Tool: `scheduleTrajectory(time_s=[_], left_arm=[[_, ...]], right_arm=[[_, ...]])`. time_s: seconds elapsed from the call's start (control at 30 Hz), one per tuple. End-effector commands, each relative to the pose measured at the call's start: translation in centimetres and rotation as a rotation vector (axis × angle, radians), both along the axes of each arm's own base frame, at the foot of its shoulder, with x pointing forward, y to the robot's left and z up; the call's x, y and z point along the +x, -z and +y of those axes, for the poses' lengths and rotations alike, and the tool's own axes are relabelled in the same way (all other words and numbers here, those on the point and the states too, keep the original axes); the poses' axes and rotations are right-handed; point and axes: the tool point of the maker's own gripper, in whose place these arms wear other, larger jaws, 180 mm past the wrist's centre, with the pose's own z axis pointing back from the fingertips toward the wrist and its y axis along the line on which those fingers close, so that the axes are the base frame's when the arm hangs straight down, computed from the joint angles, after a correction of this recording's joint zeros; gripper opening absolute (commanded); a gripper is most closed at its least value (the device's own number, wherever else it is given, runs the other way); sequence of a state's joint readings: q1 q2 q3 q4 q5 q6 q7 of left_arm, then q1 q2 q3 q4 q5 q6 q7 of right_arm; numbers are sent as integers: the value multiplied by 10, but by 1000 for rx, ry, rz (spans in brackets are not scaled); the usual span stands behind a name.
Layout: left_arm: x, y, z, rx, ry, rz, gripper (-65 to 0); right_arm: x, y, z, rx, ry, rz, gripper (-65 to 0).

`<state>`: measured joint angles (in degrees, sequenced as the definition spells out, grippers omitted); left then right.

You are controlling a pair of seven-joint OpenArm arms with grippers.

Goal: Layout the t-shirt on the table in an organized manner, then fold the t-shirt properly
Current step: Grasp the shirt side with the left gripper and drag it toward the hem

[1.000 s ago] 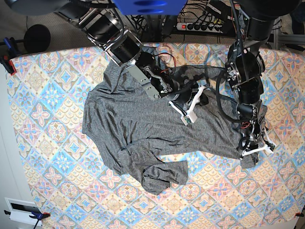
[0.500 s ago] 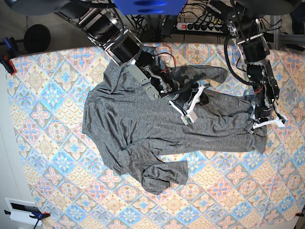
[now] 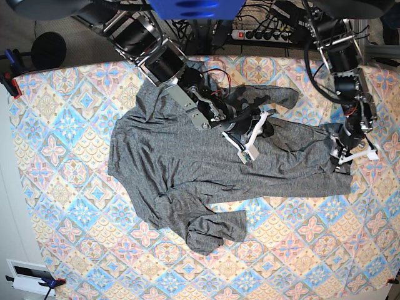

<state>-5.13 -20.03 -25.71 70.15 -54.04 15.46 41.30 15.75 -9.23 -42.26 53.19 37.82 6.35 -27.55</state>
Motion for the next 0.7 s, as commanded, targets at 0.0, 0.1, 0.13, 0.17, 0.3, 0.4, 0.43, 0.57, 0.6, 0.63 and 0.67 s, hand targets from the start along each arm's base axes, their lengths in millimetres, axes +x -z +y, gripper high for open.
scheduleTrajectory(time_s=[0.0,0.1,0.13,0.17,0.3,0.4,0.43,0.57,0.6,0.63,0.67], left_arm=[[10,-25,2,14,20,-58,-362],[24,-69,-14,7,109,-154,-342],[27,-78,-17,11,128,-172,-343],[30,-84,-19,17,139,-185,-343],[52,-103,-15,113,152,-200,-351],[69,-98,-25,221,215,-142,-380],[74,-93,-27,253,235,-114,-395],[83,-65,-21,356,232,-21,-423],[83,-60,-16,381,219,-8,-420],[82,-54,-10,414,212,13,-417],[79,-46,-7,438,212,36,-414]], right_arm=[[-29,29,-14,-129,-66,101,-644],[-28,29,-14,-130,-66,98,-644],[-28,29,-14,-130,-66,98,-644],[-28,29,-14,-130,-66,98,-644],[-28,29,-14,-129,-66,97,-644],[-28,29,-14,-129,-66,97,-644],[-28,29,-14,-129,-66,97,-644],[-28,29,-14,-129,-65,96,-644],[-28,29,-14,-128,-64,96,-644],[-28,29,-14,-128,-64,96,-644],[-28,29,-14,-128,-64,96,-644]])
